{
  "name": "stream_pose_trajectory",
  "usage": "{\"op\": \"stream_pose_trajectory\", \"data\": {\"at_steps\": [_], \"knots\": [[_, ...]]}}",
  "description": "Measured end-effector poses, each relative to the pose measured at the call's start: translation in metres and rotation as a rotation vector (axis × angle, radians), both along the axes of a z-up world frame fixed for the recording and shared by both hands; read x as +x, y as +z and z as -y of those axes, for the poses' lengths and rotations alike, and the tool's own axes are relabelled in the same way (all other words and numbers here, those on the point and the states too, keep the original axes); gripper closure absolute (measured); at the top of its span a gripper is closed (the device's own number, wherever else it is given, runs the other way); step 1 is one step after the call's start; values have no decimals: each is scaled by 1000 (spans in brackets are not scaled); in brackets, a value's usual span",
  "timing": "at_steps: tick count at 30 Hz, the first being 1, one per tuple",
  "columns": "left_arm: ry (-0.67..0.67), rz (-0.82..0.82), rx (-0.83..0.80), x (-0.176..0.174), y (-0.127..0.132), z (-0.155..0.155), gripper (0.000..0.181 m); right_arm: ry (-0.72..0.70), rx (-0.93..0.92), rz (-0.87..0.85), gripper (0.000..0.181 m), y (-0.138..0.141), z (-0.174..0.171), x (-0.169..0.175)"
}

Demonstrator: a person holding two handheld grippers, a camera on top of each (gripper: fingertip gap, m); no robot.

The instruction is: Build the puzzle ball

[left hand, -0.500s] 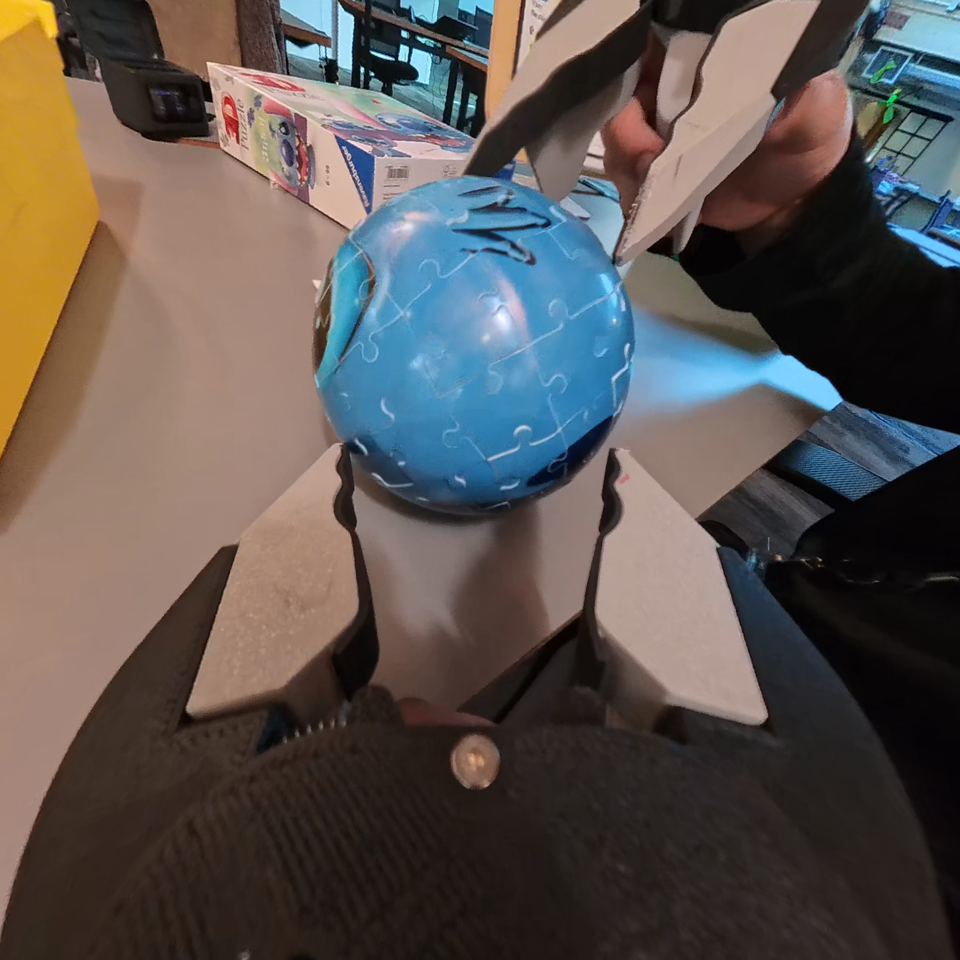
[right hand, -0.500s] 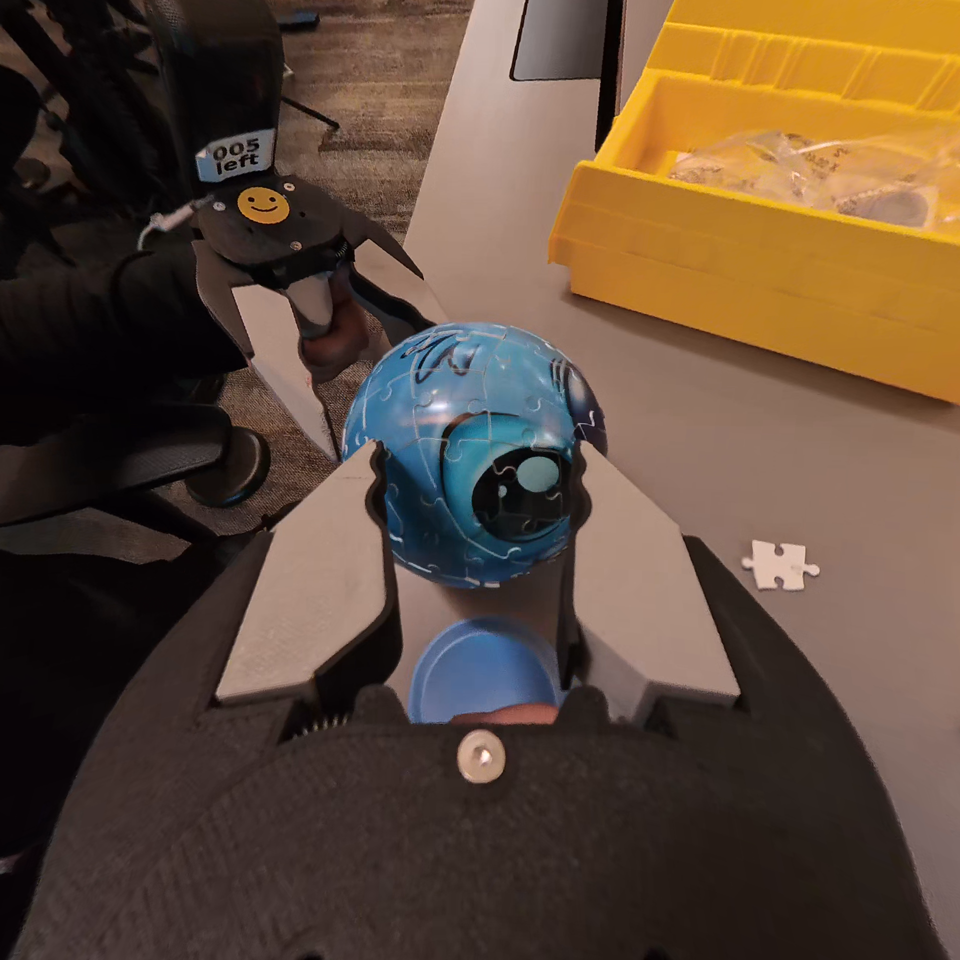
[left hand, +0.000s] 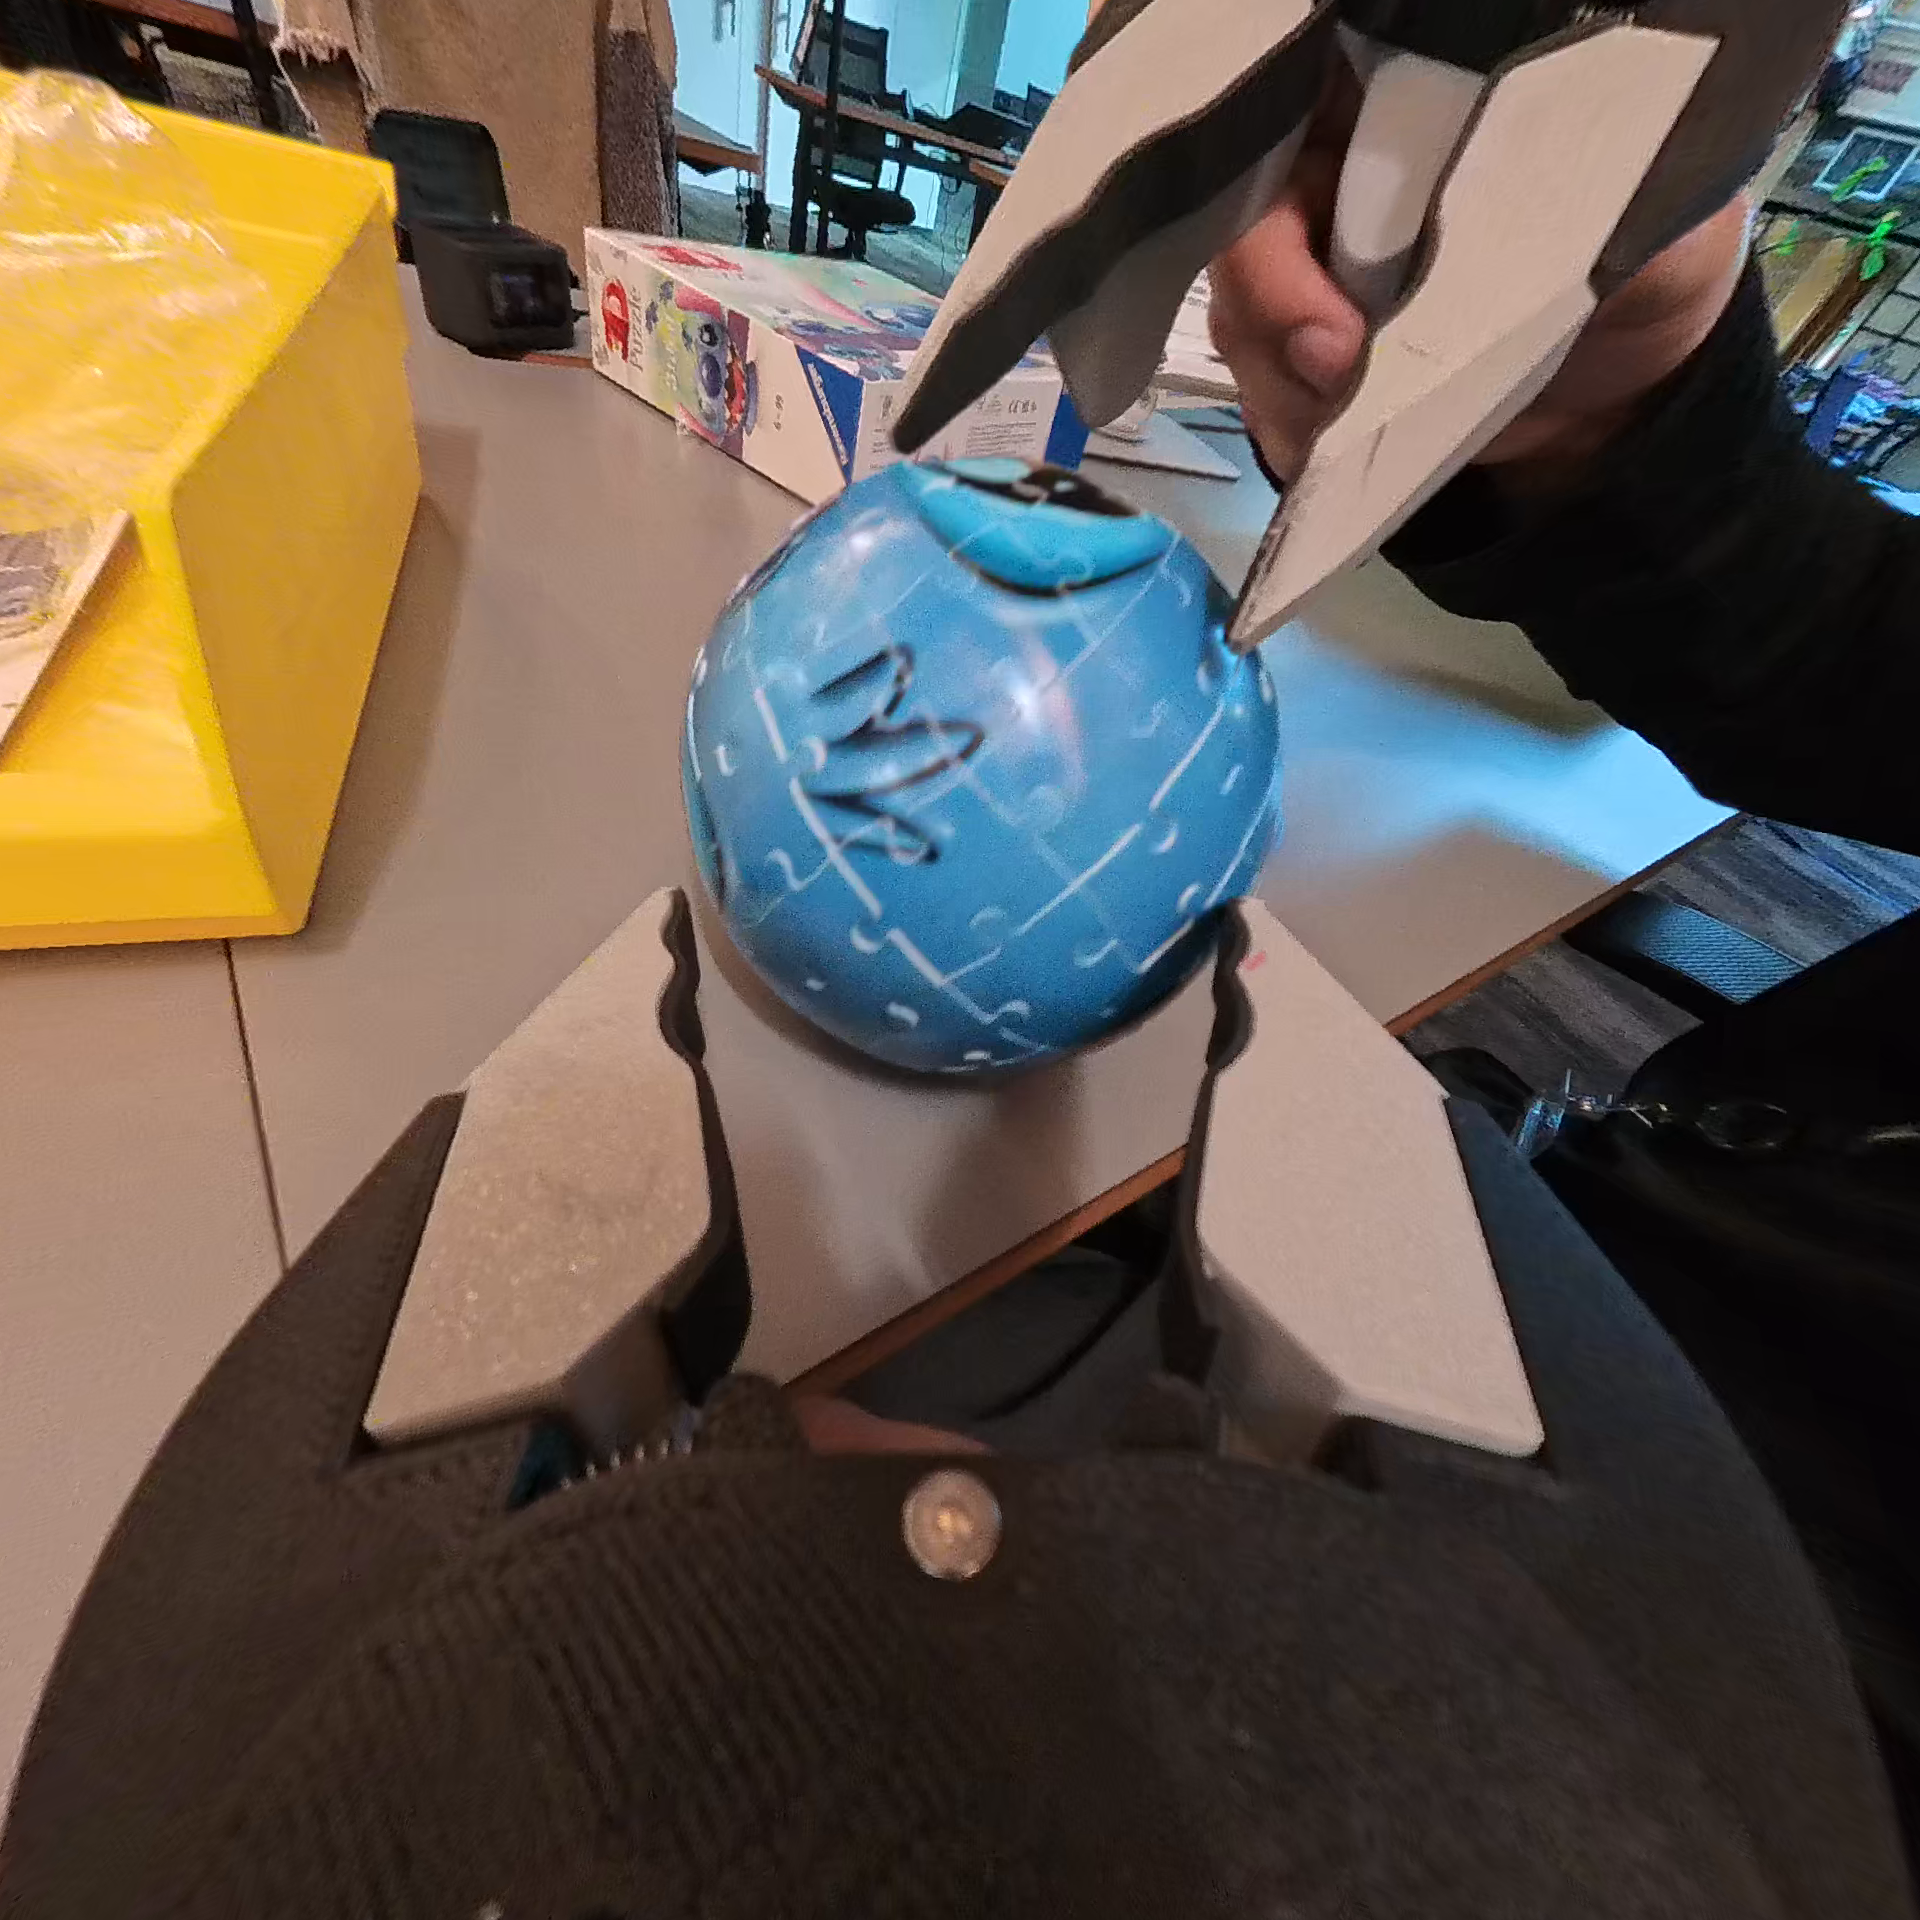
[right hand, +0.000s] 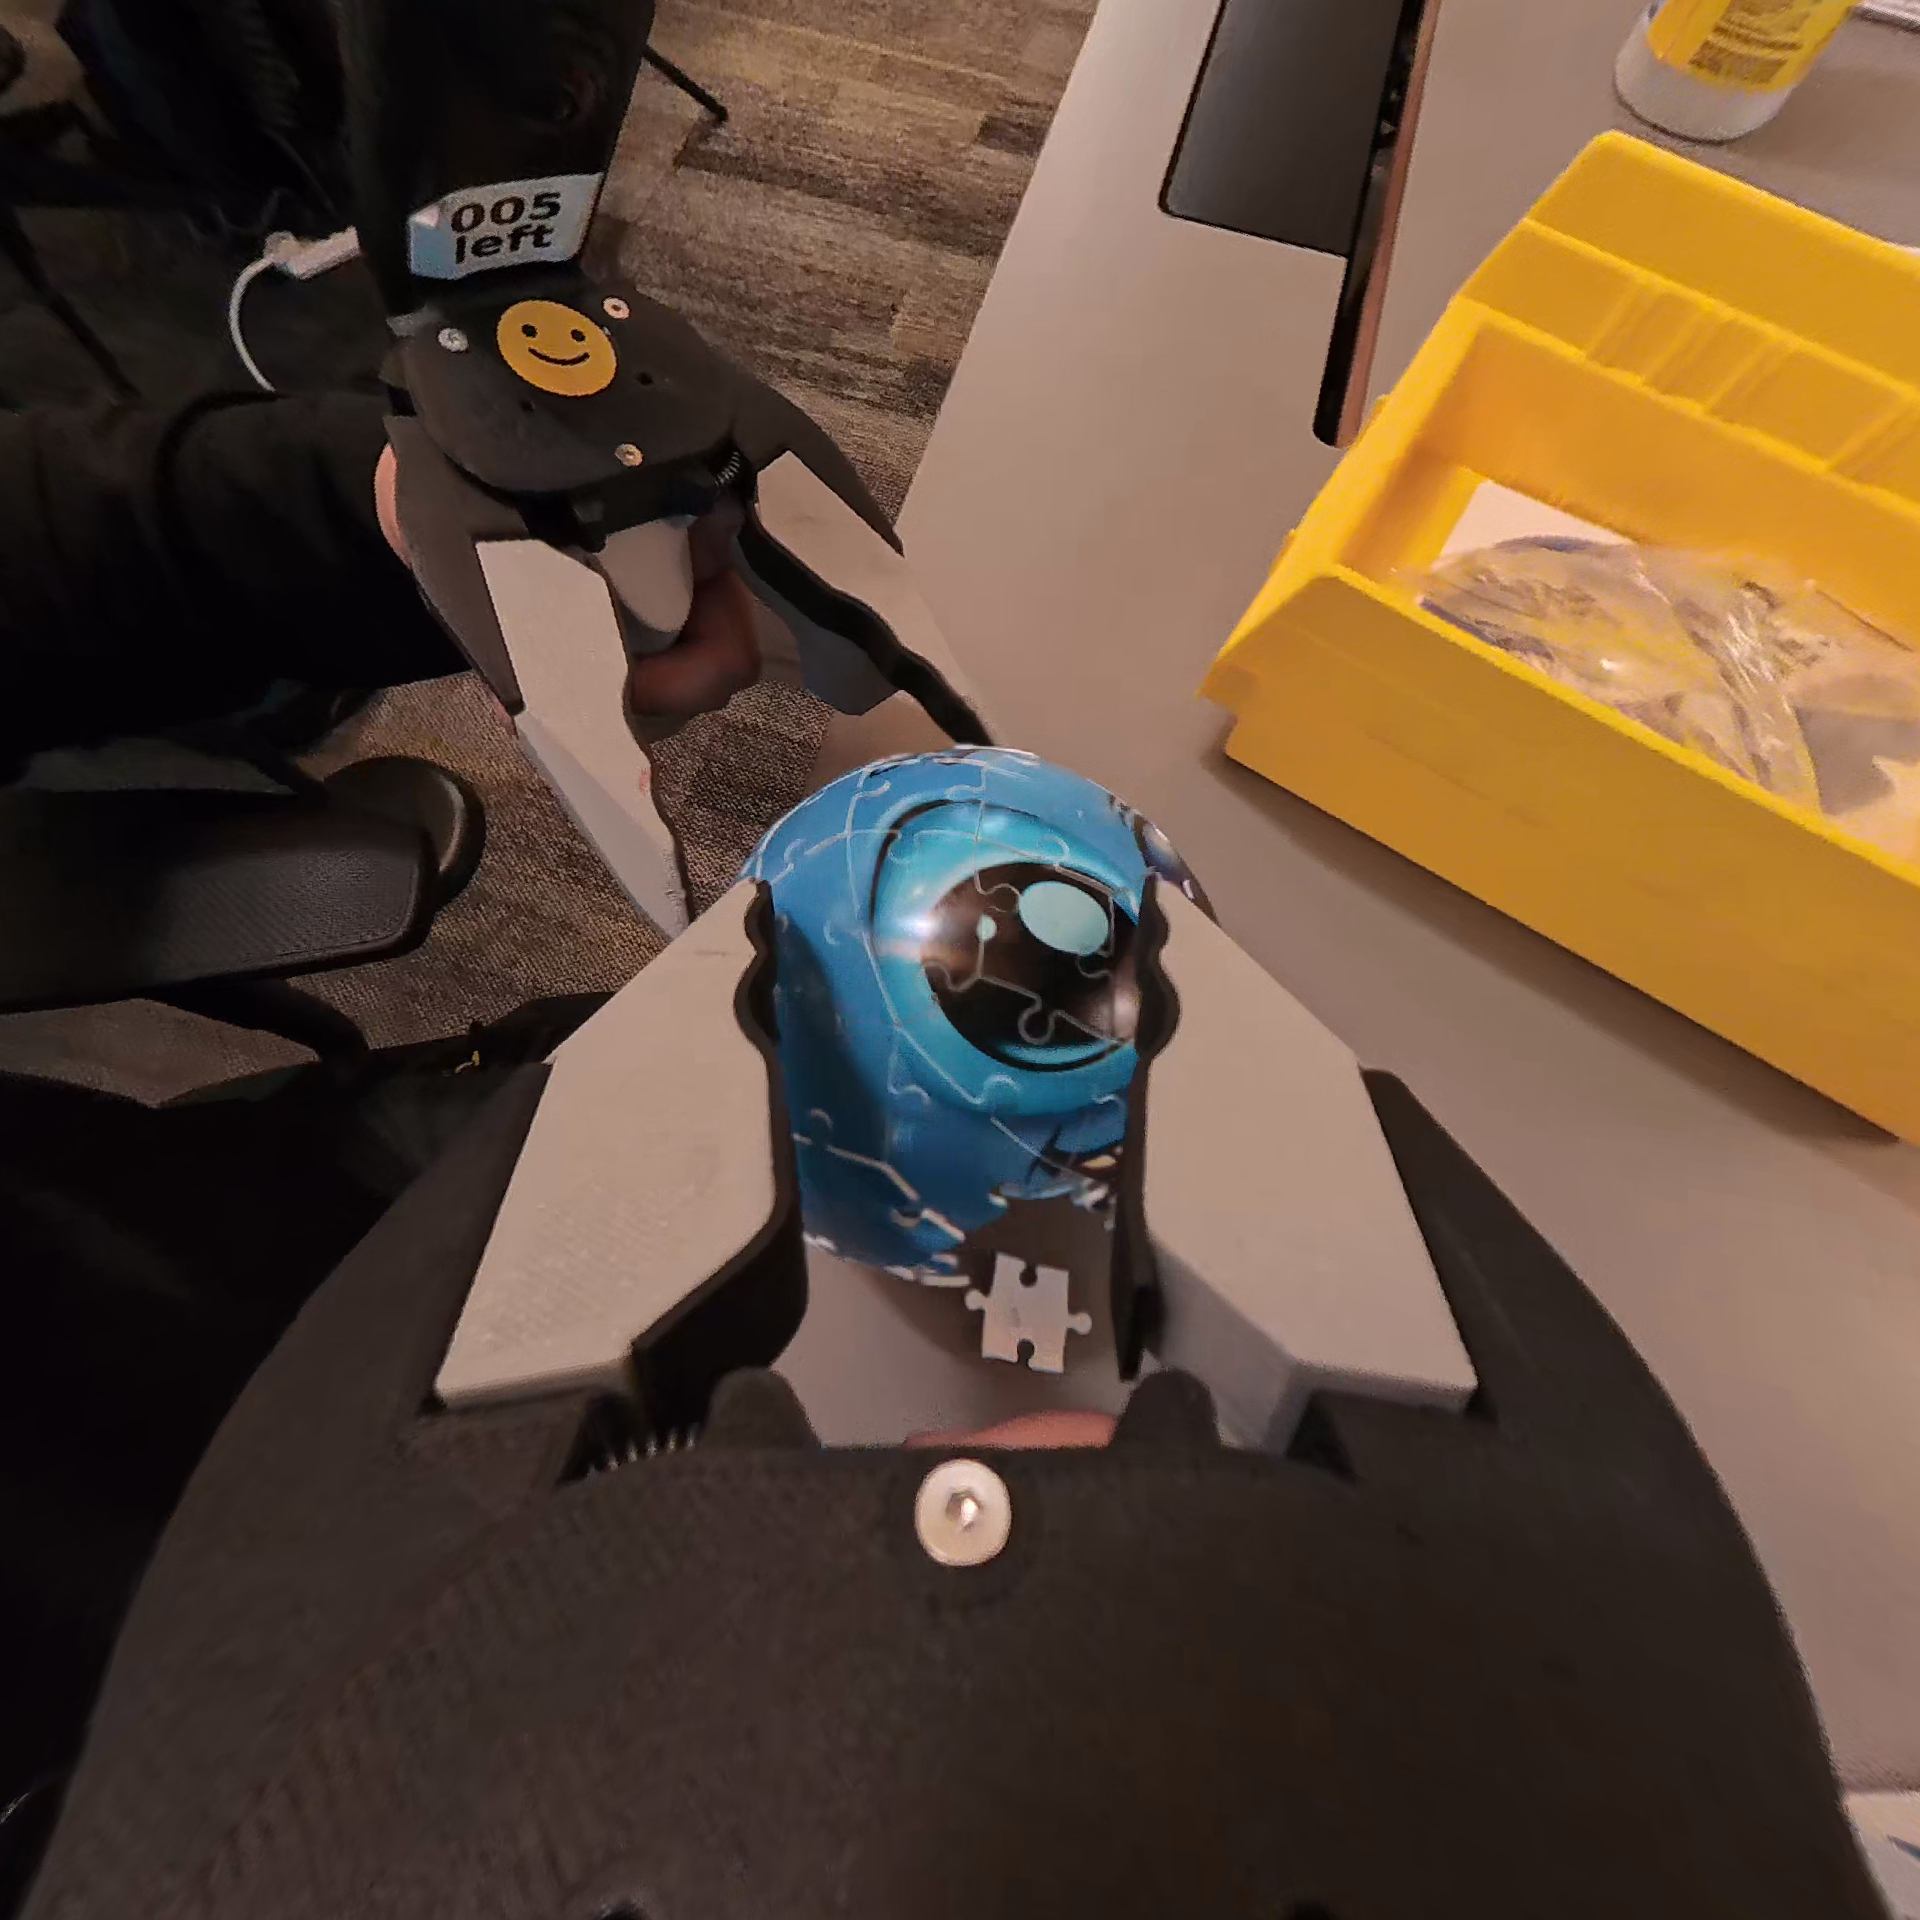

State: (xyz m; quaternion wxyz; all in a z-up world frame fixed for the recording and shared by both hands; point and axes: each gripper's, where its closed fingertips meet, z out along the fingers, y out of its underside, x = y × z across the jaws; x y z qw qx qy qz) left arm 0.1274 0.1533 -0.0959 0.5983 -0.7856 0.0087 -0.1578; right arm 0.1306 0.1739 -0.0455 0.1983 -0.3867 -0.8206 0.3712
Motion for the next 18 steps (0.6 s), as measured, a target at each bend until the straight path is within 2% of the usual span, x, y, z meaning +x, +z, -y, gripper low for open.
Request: {"op": "stream_pose_trajectory", "data": {"at_steps": [6,11,15,18], "knots": [[-1,-36,16,-8,7,5,79,16,-36,-42,115,18,10,-4],[-12,-45,21,-15,7,11,79,-18,-83,-110,111,30,-26,19],[-15,-58,27,-20,8,15,79,39,-111,-126,97,6,-60,43],[-12,-54,33,-24,7,17,78,135,-152,-128,79,-21,-65,51]]}}
